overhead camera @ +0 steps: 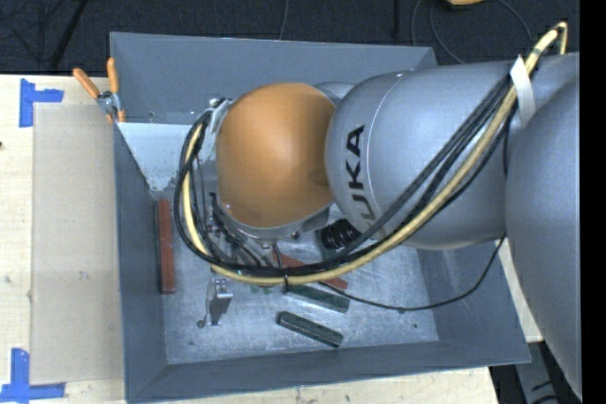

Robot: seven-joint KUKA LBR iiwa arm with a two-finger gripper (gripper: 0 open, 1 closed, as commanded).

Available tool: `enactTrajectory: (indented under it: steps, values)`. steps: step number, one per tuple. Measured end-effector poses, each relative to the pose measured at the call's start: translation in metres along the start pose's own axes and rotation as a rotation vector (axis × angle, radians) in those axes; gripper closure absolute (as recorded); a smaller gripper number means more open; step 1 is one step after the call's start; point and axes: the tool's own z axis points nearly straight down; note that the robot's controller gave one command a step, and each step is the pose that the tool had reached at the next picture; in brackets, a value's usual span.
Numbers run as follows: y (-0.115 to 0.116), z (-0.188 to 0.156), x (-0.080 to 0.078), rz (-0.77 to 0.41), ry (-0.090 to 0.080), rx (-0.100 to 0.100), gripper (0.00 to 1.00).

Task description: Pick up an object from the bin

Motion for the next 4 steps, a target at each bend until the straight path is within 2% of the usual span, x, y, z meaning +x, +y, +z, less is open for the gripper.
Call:
enactTrajectory:
  steps: [1,2,3,4]
  values:
    - [-0.001,-0.003,-0.002,0.003,-0.006,-0.002,0.0]
    - [-0.017,0.04,-0.058,0.063,-0.015,-0.006,0.0]
    - [-0.062,0.038,-0.05,0.046,0.001,0.002,0.0]
    - [-0.121,0.031,-0.05,-0.093,-0.009,-0.002,0.0]
